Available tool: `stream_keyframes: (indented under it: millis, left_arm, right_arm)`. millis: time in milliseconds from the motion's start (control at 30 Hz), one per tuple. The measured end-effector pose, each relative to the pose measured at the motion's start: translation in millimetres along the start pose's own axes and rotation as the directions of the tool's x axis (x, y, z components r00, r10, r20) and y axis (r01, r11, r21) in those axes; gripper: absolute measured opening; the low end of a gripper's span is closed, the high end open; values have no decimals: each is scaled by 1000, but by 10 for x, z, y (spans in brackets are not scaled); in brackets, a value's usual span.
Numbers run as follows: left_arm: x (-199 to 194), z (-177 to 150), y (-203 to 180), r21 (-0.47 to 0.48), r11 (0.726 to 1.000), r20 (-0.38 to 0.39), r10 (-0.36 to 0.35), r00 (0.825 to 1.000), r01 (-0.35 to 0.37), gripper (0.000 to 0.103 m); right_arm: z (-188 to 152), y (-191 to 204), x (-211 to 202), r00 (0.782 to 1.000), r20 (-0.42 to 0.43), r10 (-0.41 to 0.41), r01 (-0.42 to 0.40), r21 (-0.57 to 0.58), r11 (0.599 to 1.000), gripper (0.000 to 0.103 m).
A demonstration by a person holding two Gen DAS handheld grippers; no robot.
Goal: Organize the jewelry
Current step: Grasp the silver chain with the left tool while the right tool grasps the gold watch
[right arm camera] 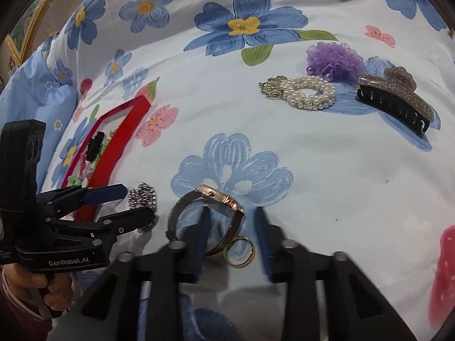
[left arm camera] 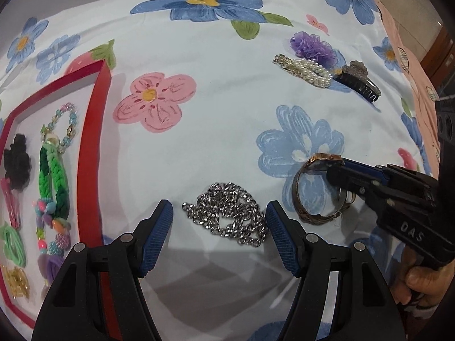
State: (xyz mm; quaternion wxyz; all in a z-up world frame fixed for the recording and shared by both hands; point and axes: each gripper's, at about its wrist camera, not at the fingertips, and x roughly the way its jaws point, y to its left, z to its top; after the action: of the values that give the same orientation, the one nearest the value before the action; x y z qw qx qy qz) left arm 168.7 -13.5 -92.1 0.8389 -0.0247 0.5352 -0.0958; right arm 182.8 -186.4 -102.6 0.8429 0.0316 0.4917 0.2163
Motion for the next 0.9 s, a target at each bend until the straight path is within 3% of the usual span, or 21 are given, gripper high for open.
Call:
stream_keyframes:
  millis: [133, 333, 500, 567, 667, 900]
  left_arm:
    - [22, -3, -35, 29, 1000, 3, 10, 1000, -10, 65]
    - [37, 13, -71, 51, 999, 12, 15, 1000, -15, 47]
    - [26, 7, -132, 65, 998, 18, -11, 1000, 10, 17]
    - [20, 5, -127, 48, 998, 21, -40, 999, 39, 12]
    - [-21, -13, -48, -8, 995, 30, -103, 994, 103, 11]
    - [-298, -112, -9, -36, 991, 95, -125, 988, 129, 11]
  right_arm:
    - [14, -36, 10, 1000, 2, -6, 6, 2, 1000, 10]
    - [11, -89, -58, 999, 30, -18, 17, 24, 1000, 6]
    - [6, -123, -141, 999, 53, -12, 9, 44, 999, 6]
    - [4, -120, -176, 998, 61, -9, 6, 47, 999, 6]
    - [3, -110, -219, 997, 74, -4, 0, 55, 999, 6]
    - [3, -31, -355, 994, 106, 13, -18, 49, 999, 6]
